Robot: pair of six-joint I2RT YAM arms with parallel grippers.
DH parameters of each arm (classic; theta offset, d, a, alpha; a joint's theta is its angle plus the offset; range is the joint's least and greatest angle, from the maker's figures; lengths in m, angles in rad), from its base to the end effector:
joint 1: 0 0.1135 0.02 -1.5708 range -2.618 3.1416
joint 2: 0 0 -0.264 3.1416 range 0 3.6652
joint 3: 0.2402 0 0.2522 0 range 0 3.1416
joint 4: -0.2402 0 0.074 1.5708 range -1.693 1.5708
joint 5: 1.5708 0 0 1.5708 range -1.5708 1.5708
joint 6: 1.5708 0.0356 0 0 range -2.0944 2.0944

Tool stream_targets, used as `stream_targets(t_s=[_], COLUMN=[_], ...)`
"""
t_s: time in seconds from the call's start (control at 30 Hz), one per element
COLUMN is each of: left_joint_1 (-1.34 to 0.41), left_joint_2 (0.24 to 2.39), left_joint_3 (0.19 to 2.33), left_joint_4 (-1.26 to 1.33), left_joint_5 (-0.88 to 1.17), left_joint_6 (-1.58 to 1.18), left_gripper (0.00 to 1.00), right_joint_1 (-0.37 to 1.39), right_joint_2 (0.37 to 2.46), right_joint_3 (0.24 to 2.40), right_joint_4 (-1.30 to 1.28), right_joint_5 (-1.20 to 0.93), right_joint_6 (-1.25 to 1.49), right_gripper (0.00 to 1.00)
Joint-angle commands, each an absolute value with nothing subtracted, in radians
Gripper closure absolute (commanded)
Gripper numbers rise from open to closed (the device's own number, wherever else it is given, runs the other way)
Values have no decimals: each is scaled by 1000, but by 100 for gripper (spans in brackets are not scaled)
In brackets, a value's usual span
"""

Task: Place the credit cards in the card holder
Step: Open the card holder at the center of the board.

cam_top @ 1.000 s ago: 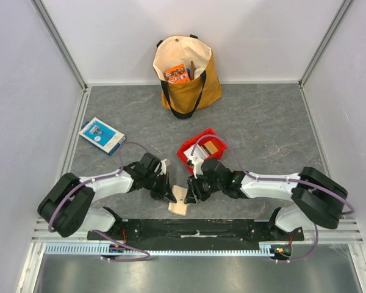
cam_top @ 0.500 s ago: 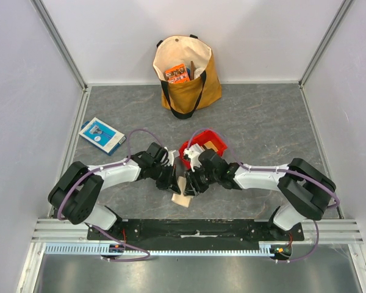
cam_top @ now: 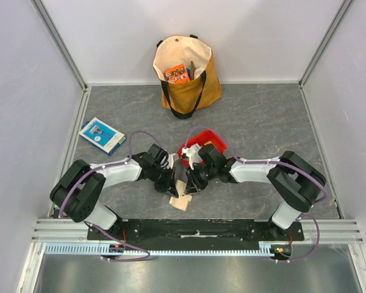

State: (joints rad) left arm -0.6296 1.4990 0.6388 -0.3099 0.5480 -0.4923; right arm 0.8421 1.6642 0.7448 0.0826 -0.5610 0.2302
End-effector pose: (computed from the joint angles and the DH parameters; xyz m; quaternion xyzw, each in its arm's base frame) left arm 0.1888 -0.1605 0.1342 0.1184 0.9375 -0.3265 0.0212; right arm 0.1927 0.2443 0.1406 -0.3649 0.8254 0.3983 0.1644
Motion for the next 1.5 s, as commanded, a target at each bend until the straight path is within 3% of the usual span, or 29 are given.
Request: stream_targets(t_s=[0.0, 0.6, 0.87, 1.13, 1.47], left_joint_1=[-637, -637, -637, -637, -635], left_joint_2=[1525, 1437, 1394, 1358, 1338], left_joint_3=[672, 589, 545, 537, 537], left_joint_4=[-298, -199, -160, -160, -163], left_joint_5=[505, 335, 267, 206, 164], left_joint_6=[-460, -679, -761, -793, -821], left_gripper=[98, 98, 98, 98, 98], right_joint_1=[873, 1020, 1054, 1068, 1146], right_joint_2=[1706, 1764, 1723, 1726, 1740], right_joint_3=[735, 773, 787, 791, 798], right_joint_4=[6, -100, -113, -195, -189], right_joint_5=[-712, -635, -678, -698, -689], right_joint_6=[186, 233, 224, 204, 204], right_gripper=[69, 67, 85, 64, 92])
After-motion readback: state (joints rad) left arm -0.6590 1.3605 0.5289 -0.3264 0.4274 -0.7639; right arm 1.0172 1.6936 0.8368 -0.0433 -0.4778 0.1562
